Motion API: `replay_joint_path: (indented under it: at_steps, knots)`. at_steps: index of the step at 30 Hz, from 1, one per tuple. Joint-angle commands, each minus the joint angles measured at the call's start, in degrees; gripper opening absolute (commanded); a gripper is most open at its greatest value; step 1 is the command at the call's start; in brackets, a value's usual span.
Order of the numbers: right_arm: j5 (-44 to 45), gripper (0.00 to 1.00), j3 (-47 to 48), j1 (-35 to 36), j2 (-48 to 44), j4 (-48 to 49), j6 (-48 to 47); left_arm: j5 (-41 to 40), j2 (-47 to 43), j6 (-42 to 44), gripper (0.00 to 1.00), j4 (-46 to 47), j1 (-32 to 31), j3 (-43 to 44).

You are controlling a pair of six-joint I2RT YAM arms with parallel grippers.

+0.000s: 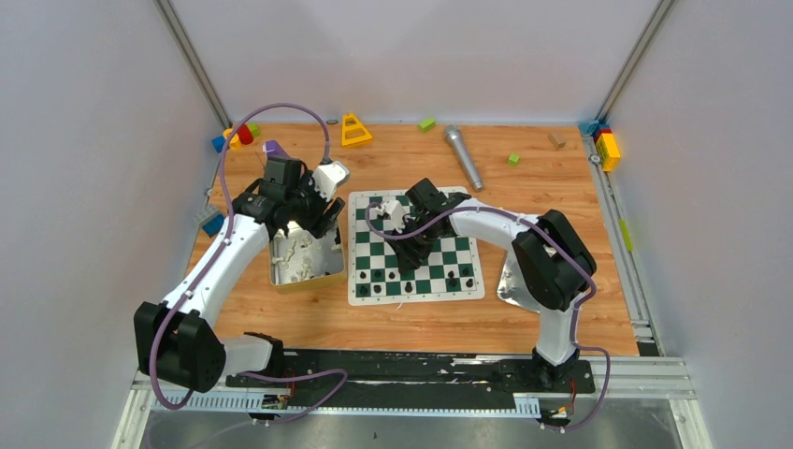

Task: Set up the chess pieces on the board
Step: Pick up the chess piece from the chessboard.

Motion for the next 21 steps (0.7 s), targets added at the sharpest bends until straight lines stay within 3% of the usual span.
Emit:
replay_joint_path:
  at_steps: [1,9,15,18,21]
  knots:
    - [2.36,0.43,0.75,1.45,-0.63,0.32,-0.17,1.26,-0.91,-1.40,0.72,0.72,0.46,0.00]
    - [5.81,0.39,1.48,2.19,-0.26,0.32,0.81,2.23,-0.57,-0.99,0.72,0.34,0.46,0.12]
    - [6.14,0.38,0.51,1.41,-1.65,0.26,1.17,9.38,-0.55,2.13,0.71,-2.18,0.45,0.46]
    - [4.83,0.38,0.12,-1.13,-3.19,0.06,2.30,13.44,-0.10,2.73,0.70,-2.71,-0.62,0.38]
    - [0.97,0.39,0.03,-6.35,-5.44,-0.76,3.88,11.99,1.35,2.87,0.70,-2.77,-5.18,0.75]
